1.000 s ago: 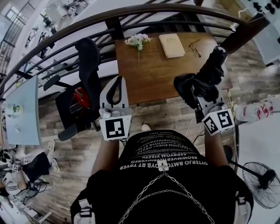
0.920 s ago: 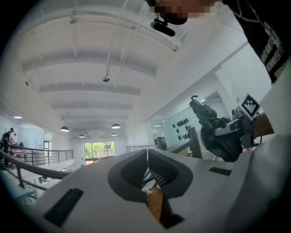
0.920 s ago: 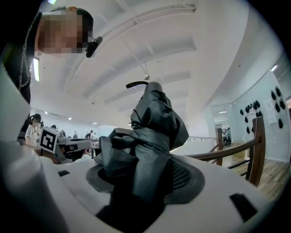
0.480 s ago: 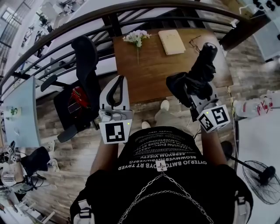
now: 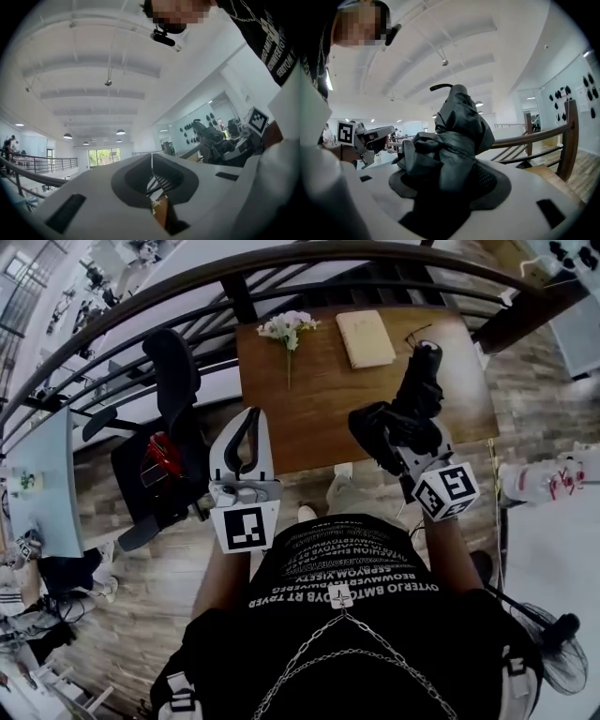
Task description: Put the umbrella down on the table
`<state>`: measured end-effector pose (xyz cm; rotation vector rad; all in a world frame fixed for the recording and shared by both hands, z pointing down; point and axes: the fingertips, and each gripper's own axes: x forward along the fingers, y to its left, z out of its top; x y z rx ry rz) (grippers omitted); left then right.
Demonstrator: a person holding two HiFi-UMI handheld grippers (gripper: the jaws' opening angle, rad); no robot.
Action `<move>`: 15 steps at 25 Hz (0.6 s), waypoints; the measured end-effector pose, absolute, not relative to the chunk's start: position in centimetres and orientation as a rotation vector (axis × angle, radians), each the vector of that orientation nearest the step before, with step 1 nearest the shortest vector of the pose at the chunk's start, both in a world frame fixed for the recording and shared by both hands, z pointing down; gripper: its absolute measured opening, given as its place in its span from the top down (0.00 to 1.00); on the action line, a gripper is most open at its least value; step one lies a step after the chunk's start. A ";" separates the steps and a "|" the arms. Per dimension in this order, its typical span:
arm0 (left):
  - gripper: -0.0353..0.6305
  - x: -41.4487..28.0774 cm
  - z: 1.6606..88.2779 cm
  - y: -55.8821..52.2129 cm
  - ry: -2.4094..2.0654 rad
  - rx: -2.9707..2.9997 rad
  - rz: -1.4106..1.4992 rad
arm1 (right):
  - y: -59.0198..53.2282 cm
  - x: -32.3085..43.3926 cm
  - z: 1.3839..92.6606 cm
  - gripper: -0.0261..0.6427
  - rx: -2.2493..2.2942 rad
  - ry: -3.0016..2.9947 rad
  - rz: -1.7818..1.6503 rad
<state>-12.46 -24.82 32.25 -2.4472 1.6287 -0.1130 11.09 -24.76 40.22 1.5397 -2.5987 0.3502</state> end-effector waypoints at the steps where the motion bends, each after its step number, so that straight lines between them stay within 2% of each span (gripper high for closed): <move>1: 0.90 -12.4 32.2 -25.3 1.640 -2.448 -0.103 | -25.3 11.2 40.8 0.55 1.527 -2.593 0.364; 15: 0.90 -9.9 34.6 -32.9 1.691 -2.468 -0.176 | -32.9 11.8 53.6 0.55 1.299 -2.466 0.726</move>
